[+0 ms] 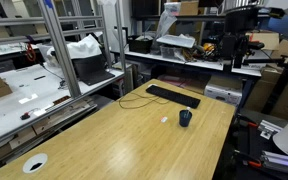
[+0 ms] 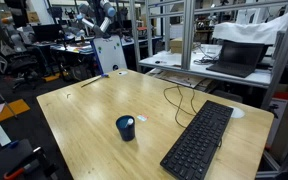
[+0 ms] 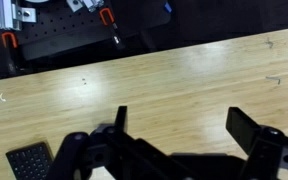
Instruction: Remove the marker from the cup and put it on the table
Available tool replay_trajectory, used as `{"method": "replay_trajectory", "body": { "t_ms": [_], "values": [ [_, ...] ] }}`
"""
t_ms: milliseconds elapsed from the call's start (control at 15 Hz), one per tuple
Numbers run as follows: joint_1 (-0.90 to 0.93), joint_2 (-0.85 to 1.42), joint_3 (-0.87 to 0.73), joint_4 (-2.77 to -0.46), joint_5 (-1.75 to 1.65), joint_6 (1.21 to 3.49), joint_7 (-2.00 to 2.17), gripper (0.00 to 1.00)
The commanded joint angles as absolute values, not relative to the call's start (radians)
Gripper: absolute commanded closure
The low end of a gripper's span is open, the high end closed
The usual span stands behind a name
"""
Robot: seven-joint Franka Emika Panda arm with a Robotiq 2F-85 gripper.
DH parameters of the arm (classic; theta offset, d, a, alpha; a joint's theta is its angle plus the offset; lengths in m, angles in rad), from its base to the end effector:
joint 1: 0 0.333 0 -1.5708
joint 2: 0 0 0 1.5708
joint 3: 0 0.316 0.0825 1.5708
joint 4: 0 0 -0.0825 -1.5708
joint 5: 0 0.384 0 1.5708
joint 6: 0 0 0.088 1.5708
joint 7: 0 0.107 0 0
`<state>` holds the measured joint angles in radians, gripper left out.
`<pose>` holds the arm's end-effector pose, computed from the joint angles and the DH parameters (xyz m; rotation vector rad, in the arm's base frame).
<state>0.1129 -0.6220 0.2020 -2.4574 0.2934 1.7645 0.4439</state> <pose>0.3318 0.1418 0.5001 -2.9831 0.3578 0.1963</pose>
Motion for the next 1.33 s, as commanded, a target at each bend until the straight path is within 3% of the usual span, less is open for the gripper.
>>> {"method": "replay_trajectory", "body": {
  "t_ms": [0,533,1067,1267],
  "values": [
    [0.102,-0.624,0.21,-2.454,0.298,1.762,0.439,0.0],
    [0.095,-0.602,0.218,-2.545,0.205,1.955,0.377,0.0],
    [0.031,-0.435,0.151,-2.636,0.146,2.21,0.391,0.0],
    [0.025,-0.415,0.129,-2.642,0.142,2.209,0.391,0.0]
  ]
}}
